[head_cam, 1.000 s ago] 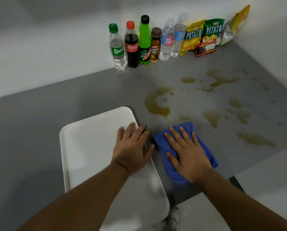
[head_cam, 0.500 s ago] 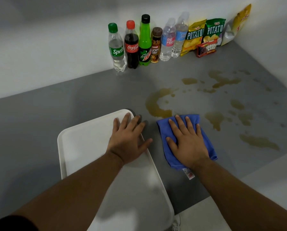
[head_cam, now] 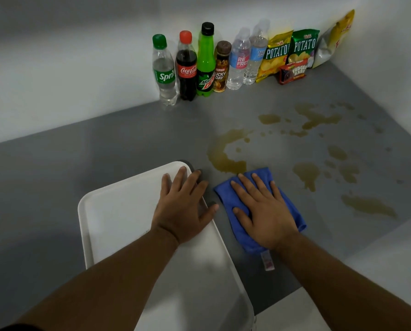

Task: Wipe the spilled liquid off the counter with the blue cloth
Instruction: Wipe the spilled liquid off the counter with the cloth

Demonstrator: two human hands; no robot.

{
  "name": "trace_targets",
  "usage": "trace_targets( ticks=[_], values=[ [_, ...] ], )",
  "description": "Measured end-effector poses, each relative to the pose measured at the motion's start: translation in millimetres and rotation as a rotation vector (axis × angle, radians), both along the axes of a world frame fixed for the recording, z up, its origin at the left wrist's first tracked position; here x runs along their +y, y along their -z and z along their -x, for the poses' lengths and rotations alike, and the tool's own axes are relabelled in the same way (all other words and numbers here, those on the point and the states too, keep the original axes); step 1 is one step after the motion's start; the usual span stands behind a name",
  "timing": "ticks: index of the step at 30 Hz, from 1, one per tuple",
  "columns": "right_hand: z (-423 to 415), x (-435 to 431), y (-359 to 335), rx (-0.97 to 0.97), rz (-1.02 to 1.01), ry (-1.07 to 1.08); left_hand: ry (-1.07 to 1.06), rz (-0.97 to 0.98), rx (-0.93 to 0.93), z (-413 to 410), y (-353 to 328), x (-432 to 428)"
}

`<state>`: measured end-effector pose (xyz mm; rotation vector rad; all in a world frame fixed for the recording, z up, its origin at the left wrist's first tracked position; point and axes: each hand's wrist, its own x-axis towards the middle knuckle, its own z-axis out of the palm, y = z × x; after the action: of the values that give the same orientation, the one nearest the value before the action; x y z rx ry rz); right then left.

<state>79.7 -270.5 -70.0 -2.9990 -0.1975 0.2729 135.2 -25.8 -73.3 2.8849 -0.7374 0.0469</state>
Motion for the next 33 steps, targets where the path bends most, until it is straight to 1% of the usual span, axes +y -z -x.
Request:
trace_targets(
  ticks=[3,6,9,13,18,22,26,30,33],
  values=[
    [-1,-9,1,-0.022,0.026,0.130,0.008,-0.018,-0.002,0,0,-1],
    [23,0,7,-0.049,0.043,0.226,0.013,-0.011,-0.015,-1,2,0],
    [39,12,12,-0.024,0.026,0.180,0.017,0.002,-0.012,-1,2,-1],
    [24,14,10,-0.033,0.011,0.100,0.017,-0.019,0.009,-1,1,-2],
    [-3,18,6,-0.019,0.006,0.136,0.009,-0.047,0.033,-2,0,-2],
    [28,2,7,-0.035,0.004,0.025,-0.005,-0.023,0.030,-1,0,-2],
    [37,-24,5,-0.029,0.002,0.094,-0.004,-0.010,0.027,0,-2,-1],
    [6,-23,2,-0.031,0.024,0.112,-0.006,-0.009,0.040,1,-4,-2],
    [-19,-19,1,-0.014,0.003,0.092,-0.012,-0.019,0.034,1,-5,-2]
  ],
)
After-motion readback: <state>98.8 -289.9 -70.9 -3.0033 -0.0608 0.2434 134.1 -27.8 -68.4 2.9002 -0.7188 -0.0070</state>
